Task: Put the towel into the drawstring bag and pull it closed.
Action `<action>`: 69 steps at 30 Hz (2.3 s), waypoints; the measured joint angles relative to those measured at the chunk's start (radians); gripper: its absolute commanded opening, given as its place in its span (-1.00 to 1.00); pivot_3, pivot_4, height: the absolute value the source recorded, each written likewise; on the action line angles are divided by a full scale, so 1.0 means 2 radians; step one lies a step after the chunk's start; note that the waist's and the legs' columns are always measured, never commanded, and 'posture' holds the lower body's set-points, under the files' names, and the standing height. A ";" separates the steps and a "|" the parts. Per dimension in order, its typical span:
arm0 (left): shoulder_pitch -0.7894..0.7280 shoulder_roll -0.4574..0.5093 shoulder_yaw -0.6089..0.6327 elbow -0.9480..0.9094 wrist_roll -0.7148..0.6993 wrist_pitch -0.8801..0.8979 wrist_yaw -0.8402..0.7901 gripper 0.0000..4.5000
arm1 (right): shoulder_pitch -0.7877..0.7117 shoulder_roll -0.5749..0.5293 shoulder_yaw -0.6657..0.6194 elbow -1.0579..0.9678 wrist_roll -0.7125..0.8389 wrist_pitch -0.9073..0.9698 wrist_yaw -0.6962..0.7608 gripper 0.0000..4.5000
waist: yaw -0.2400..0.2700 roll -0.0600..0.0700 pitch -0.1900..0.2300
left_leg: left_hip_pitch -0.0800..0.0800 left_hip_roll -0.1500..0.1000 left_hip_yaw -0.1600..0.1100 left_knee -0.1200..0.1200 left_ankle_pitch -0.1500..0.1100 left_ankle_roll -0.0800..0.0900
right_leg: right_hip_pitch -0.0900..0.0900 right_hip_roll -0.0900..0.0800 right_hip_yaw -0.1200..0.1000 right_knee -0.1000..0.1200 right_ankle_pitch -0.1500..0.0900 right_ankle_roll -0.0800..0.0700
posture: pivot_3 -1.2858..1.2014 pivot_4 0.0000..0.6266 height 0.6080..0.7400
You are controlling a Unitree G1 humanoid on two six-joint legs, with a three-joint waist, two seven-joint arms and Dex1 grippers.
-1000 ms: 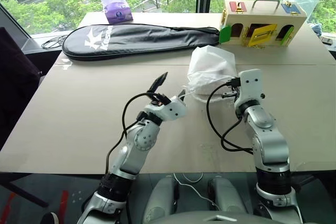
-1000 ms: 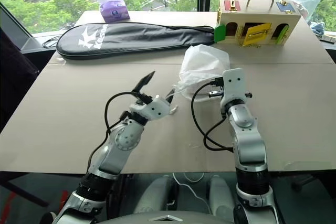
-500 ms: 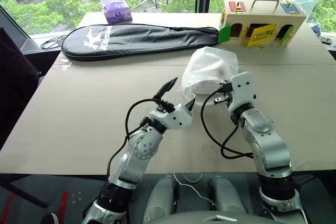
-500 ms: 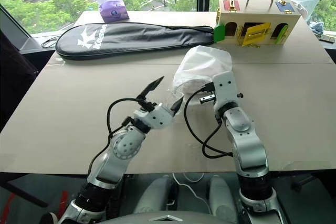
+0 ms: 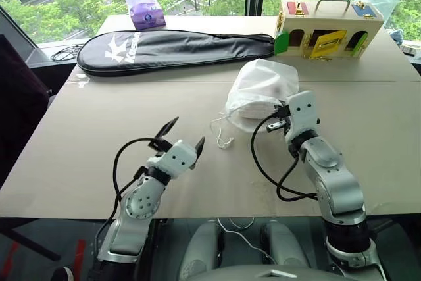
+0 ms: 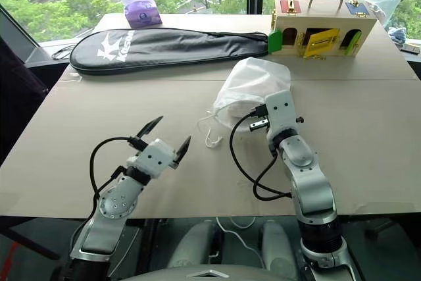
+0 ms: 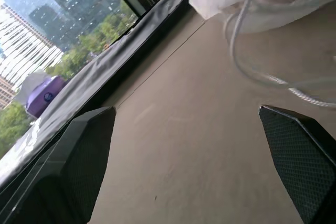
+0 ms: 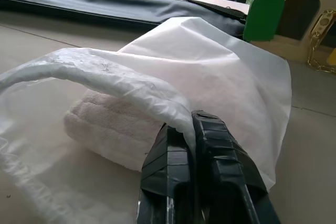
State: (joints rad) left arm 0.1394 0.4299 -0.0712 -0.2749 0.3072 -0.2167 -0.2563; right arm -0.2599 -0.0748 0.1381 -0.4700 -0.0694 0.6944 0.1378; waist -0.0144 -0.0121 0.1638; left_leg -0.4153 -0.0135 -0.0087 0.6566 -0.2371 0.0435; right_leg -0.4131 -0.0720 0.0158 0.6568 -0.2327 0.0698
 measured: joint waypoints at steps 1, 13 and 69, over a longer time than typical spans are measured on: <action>0.005 0.007 -0.005 0.000 -0.001 -0.015 -0.005 1.00 | 0.000 0.000 0.000 0.000 0.000 0.000 -0.001 -0.99 | 0.000 0.000 0.000 | 0.000 0.000 0.000 0.000 0.000 0.000 | 0.000 0.000 0.000 0.000 0.000 0.000 | 0.03 -0.52 1.00; -0.105 -0.010 0.067 0.062 -0.057 -0.011 0.023 1.00 | 0.000 0.000 0.003 0.007 0.000 -0.012 -0.006 -0.99 | 0.001 0.000 0.000 | 0.000 -0.001 0.000 0.000 0.000 0.000 | 0.000 0.000 -0.001 0.000 0.000 0.000 | 0.03 -0.52 1.00; -0.195 -0.034 -0.040 0.170 0.040 -0.098 0.064 1.00 | 0.000 0.001 0.028 0.017 -0.007 -0.022 -0.018 -0.99 | 0.000 0.000 0.000 | 0.000 0.000 0.000 -0.001 0.000 0.000 | 0.000 0.001 0.000 0.000 0.000 0.000 | 0.03 -0.52 1.00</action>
State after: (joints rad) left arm -0.2515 0.3612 -0.1506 0.0649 0.3875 -0.4128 -0.1273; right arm -0.2608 -0.0734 0.1939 -0.4366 -0.0828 0.6501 0.1021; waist -0.0145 -0.0127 0.1635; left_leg -0.4145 -0.0144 -0.0086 0.6547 -0.2365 0.0430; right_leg -0.4129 -0.0708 0.0151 0.6573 -0.2330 0.0695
